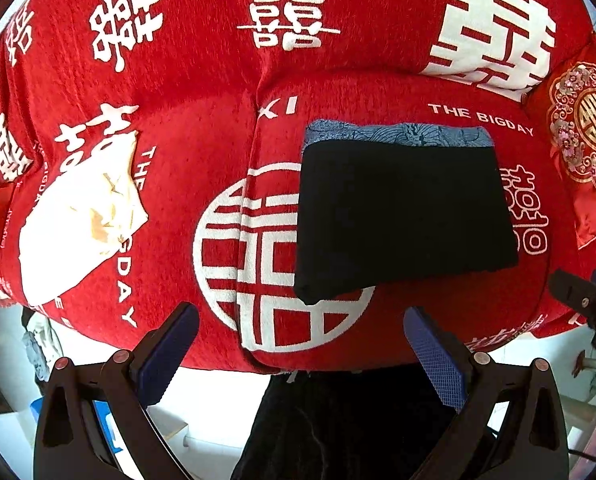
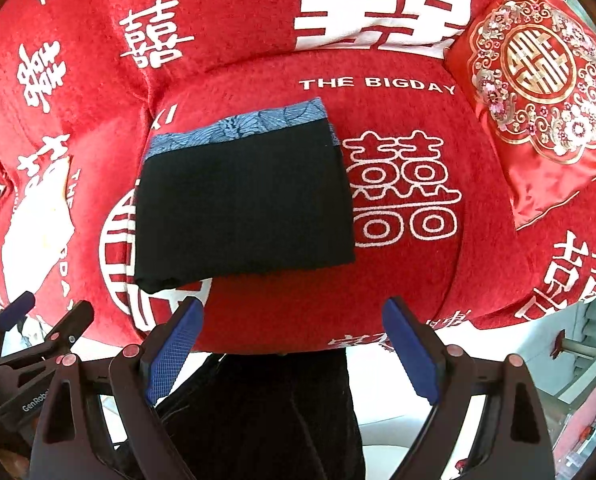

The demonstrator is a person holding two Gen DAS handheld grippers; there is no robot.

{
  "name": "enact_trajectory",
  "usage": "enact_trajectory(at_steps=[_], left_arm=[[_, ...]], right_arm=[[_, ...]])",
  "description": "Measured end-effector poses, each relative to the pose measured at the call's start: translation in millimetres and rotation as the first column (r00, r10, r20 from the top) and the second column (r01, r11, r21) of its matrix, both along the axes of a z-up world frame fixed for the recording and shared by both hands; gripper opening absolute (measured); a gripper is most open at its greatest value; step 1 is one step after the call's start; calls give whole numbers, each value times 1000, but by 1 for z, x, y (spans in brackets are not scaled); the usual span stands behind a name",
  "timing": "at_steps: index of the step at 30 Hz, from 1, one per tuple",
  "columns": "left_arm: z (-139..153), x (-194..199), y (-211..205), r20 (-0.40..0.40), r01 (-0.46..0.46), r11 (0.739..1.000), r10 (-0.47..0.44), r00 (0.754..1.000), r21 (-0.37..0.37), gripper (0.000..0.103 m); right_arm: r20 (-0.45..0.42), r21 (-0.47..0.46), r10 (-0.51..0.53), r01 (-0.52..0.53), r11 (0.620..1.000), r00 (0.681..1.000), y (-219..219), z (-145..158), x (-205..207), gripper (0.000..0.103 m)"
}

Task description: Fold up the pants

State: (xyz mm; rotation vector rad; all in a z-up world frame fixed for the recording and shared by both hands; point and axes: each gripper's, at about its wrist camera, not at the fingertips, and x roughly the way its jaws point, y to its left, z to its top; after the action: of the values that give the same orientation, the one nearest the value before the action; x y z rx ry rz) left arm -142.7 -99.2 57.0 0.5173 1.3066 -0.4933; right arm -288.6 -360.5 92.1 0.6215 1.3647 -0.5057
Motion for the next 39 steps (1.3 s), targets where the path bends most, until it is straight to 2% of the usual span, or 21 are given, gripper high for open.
enact_trajectory(at_steps=[9,27,39], left_arm=[[10,-5,-1,16,17,1000,-17,1000,-10,103],[16,-9,1,11,-7,1000,7,1000,-19,103],[19,-13,0,22,15,1000,-15,1000,-20,103]], right_arm=[[2,-19,13,-13,1000,1000,18,10,1,93],[9,-49,37,-37,998,999,26,20,3,93],[19,-58,40,-38,998,999,28,23,4,93]])
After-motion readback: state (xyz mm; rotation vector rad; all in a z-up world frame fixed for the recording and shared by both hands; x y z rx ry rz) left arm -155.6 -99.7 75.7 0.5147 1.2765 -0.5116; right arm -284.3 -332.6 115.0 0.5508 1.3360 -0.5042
